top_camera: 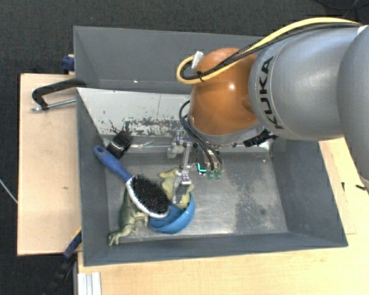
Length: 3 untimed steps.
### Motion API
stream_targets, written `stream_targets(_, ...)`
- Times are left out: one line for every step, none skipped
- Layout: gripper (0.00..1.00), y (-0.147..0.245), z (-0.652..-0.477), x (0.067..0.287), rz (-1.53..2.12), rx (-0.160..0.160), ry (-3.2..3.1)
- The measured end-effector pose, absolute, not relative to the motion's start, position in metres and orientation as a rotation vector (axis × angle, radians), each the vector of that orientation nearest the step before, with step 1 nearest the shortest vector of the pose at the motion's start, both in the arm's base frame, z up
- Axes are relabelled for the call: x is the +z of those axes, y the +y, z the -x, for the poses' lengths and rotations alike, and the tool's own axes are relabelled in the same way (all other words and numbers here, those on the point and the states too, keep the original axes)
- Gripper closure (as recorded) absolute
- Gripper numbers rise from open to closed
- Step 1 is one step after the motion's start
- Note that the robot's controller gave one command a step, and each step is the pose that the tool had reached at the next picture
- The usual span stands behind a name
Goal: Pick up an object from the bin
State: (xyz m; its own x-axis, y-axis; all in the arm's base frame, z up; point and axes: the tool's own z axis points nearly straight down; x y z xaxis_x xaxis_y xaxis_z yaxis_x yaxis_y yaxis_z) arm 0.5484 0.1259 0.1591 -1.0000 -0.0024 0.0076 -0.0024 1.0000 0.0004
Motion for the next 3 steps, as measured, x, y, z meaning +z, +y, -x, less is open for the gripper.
stream_targets(0.0, 0.132, -0.539, 0.084, 0.124, -0.007, -3.142)
stream_targets(1.0, 0.129, -0.541, 0.085, 0.126, -0.004, -3.15)
stream_targets(1.0, 0.138, -0.546, 0.179, 0.397, -0.009, -3.127)
